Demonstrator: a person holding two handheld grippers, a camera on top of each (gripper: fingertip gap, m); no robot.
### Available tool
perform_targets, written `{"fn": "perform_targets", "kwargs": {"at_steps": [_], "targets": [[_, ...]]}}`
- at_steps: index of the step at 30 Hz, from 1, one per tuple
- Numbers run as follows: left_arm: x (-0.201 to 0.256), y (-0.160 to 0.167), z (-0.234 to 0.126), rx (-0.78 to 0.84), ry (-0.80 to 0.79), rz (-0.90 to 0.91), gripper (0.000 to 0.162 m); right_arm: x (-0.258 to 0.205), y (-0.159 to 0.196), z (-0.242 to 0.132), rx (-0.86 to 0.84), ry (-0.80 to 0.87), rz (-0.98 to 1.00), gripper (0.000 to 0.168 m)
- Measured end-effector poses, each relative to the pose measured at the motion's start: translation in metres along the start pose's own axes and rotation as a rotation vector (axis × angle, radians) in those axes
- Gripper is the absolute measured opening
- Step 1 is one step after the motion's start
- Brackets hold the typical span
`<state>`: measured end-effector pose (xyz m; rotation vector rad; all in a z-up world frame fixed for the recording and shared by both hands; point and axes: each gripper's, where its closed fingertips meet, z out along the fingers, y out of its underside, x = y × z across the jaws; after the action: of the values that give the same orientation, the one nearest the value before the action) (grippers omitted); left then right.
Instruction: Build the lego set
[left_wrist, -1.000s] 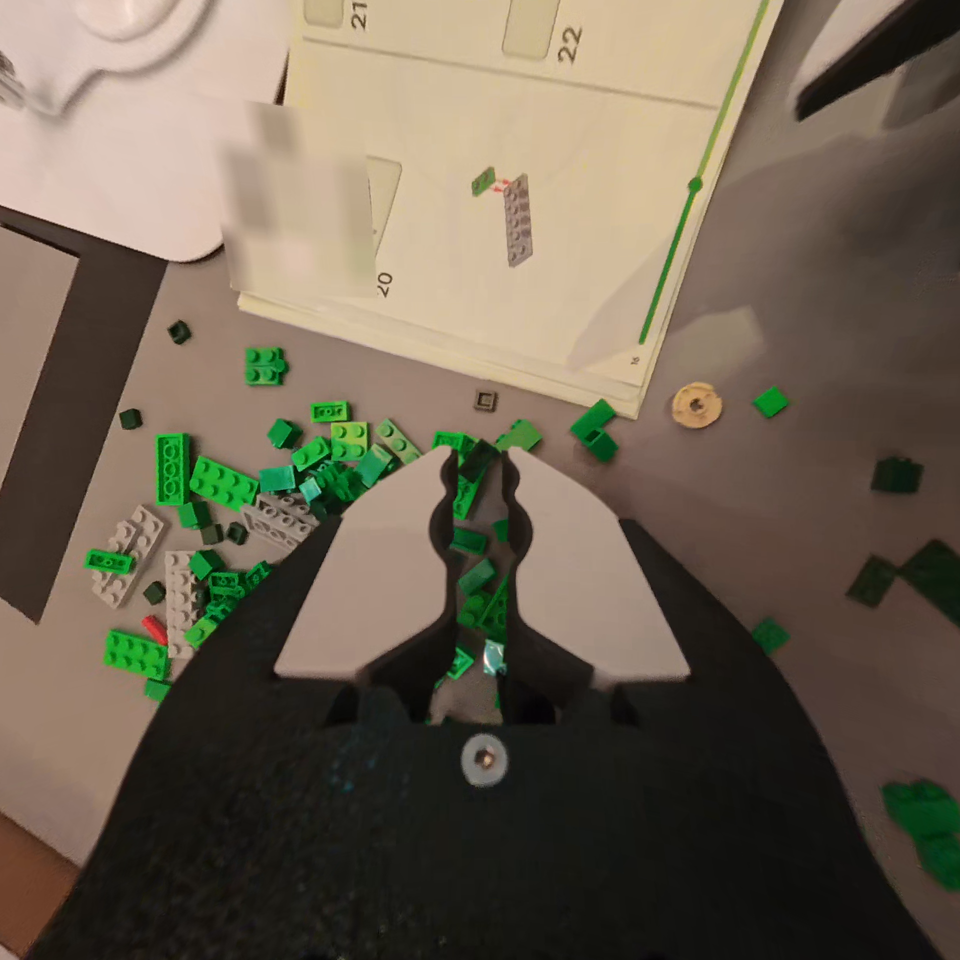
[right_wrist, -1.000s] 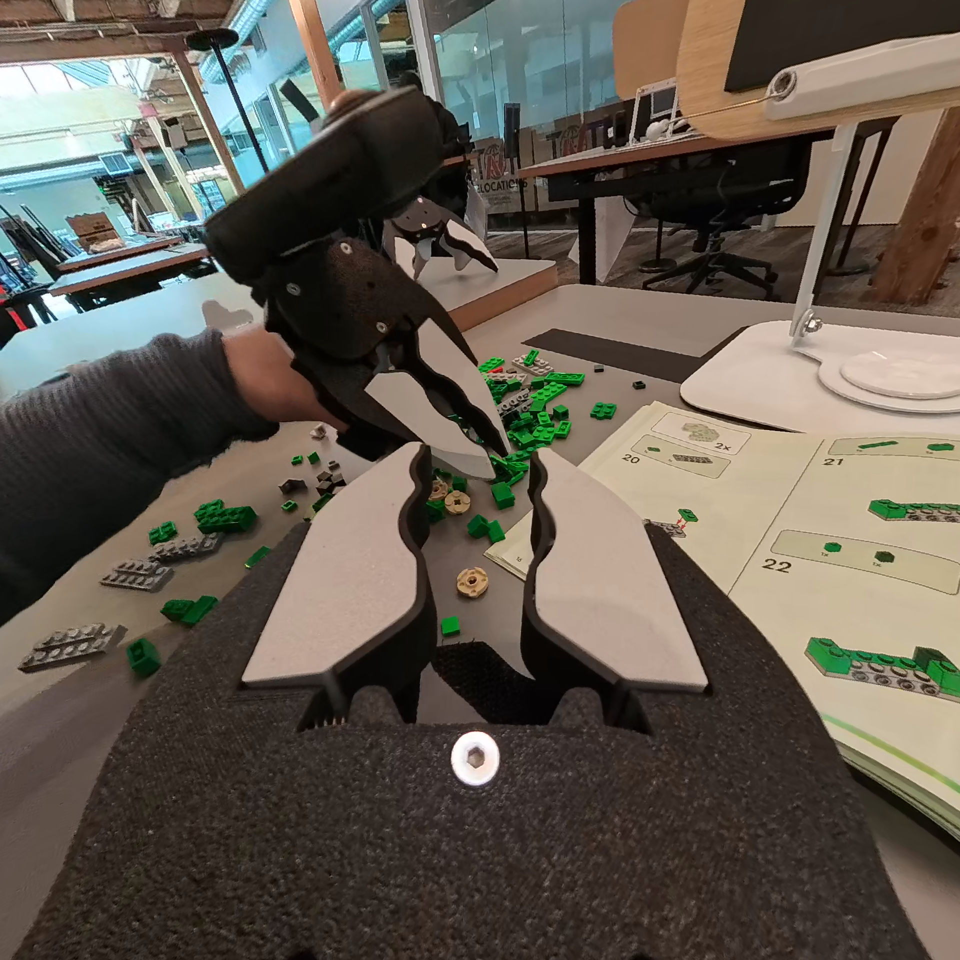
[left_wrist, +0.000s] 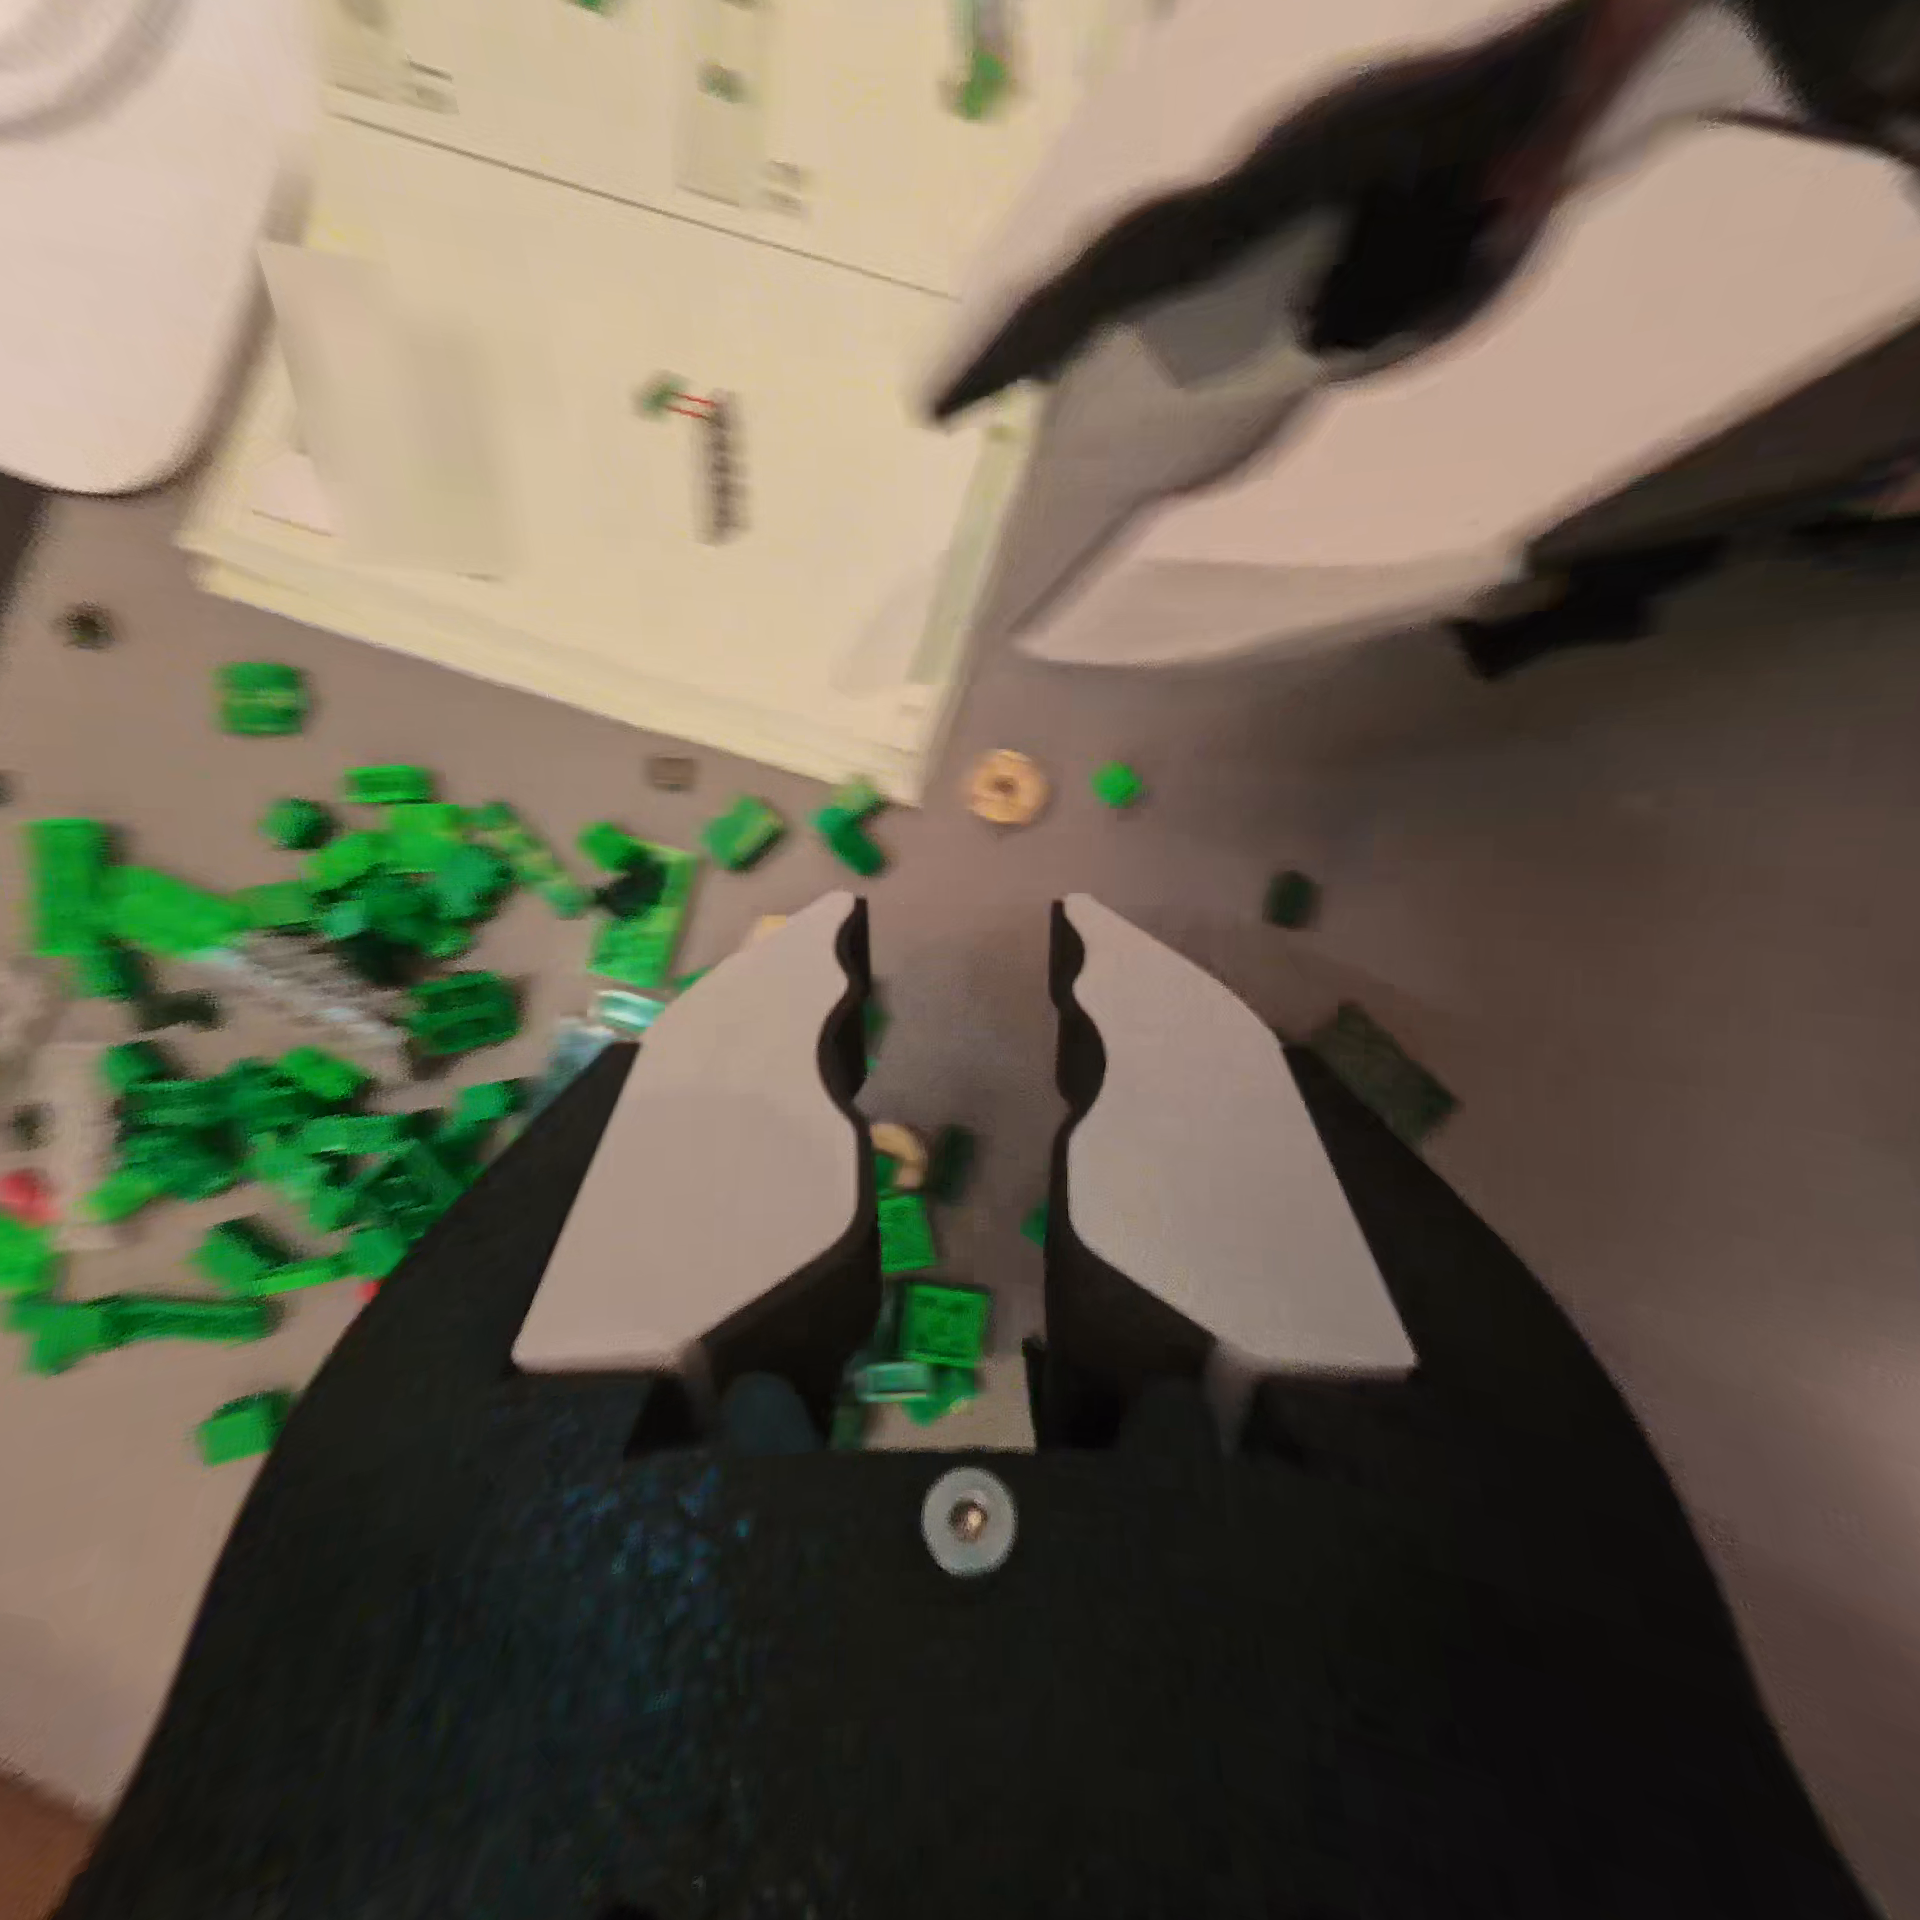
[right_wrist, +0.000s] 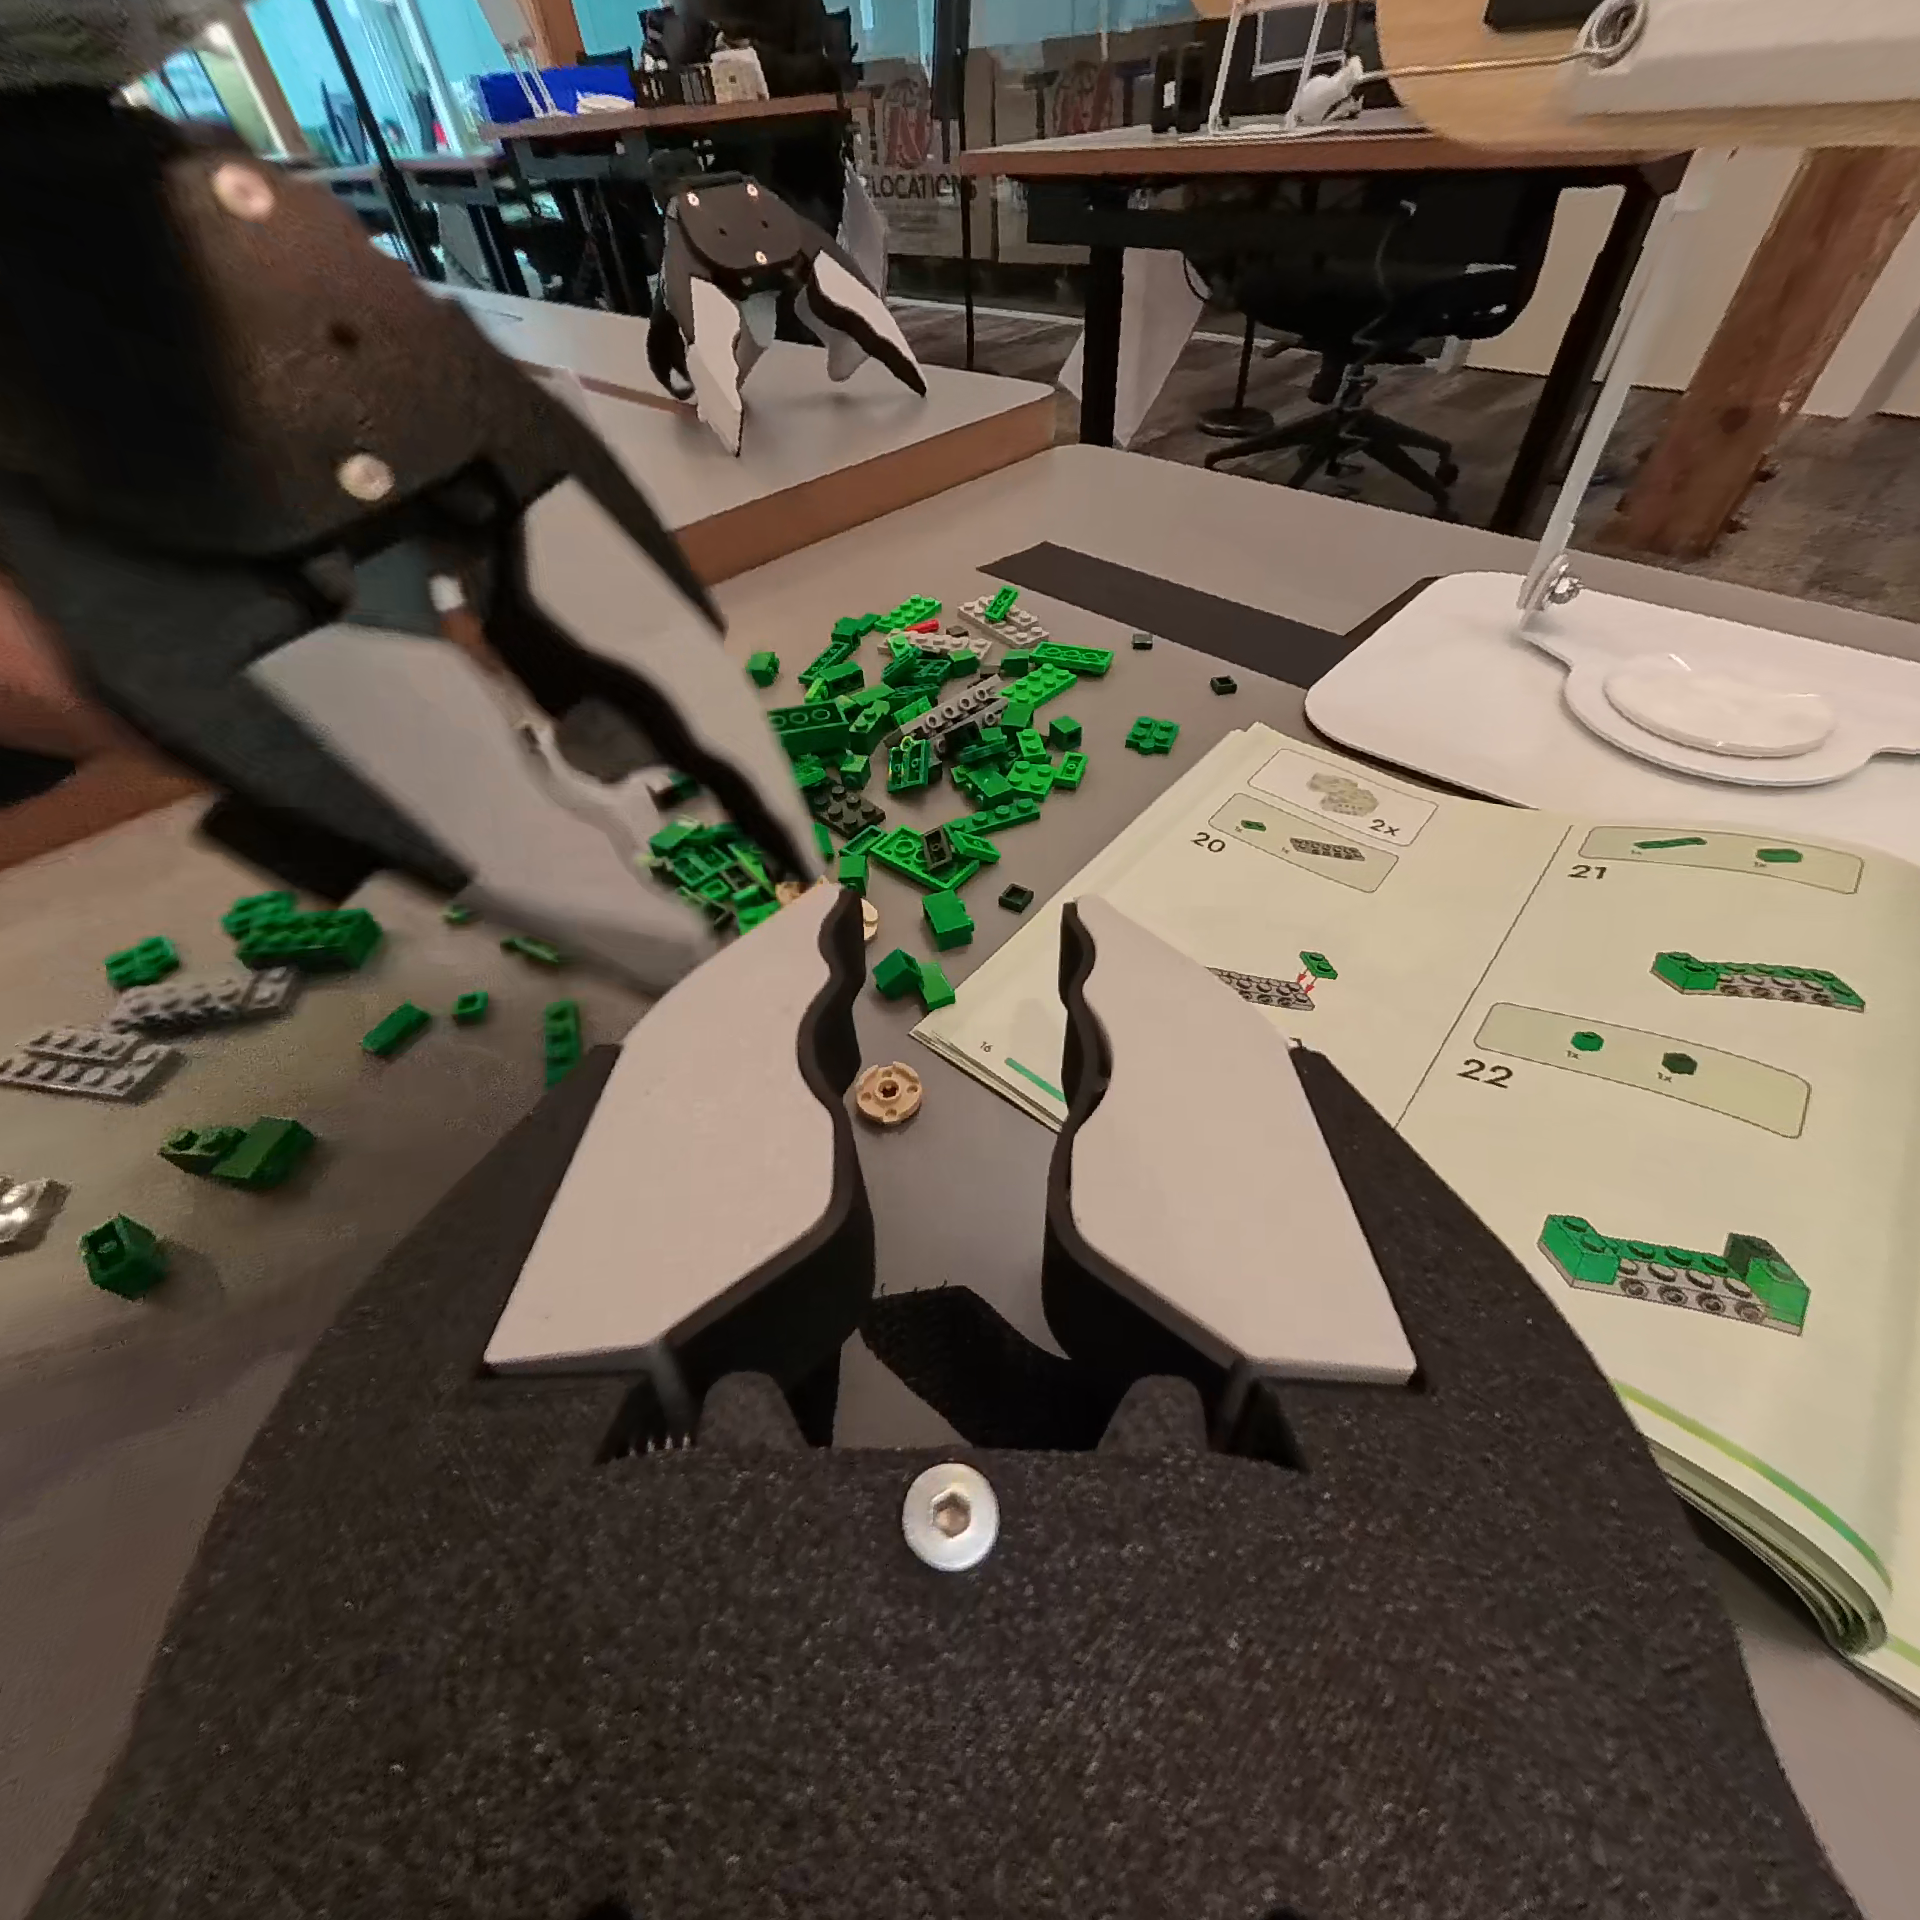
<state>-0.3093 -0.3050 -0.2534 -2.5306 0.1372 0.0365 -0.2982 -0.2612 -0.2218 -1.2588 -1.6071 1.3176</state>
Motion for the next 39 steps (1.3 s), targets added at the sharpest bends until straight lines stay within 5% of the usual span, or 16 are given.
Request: {"fn": "perform_targets", "kwargs": {"at_steps": [1, 5, 11, 15, 21, 26, 35, 39], "targets": [[-0.015, -0.002, -0.001, 0.001, -0.033, -0.006, 0.030, 0.000, 0.000, 0.000, 0.000, -0.003, 0.005, 0.035], [-0.050, 0.002, 0.012, -0.056, -0.043, 0.026, 0.026, -0.001, 0.000, 0.000, 0.003, -0.015, 0.011, 0.035], [-0.044, 0.006, 0.023, -0.089, 0.024, 0.077, 0.025, 0.000, -0.001, 0.000, 0.009, -0.022, 0.032, 0.035], [-0.058, 0.001, 0.015, -0.023, -0.076, 0.102, 0.029, -0.001, -0.001, 0.000, 0.012, -0.030, 0.047, 0.035], [-0.099, 0.002, 0.005, -0.123, -0.221, 0.368, 0.020, -0.003, 0.000, 0.000, 0.009, -0.033, 0.034, 0.035], [-0.100, 0.008, 0.025, -0.233, -0.103, 0.481, 0.022, -0.003, 0.000, 0.001, 0.007, -0.036, 0.036, 0.035], [-0.104, 0.015, 0.040, -0.295, -0.041, 0.483, 0.012, -0.003, 0.000, 0.001, 0.009, -0.041, 0.038, 0.035], [-0.118, 0.014, 0.024, -0.251, -0.181, 0.389, 0.011, -0.003, -0.001, 0.000, 0.010, -0.042, 0.036, 0.035]]}}
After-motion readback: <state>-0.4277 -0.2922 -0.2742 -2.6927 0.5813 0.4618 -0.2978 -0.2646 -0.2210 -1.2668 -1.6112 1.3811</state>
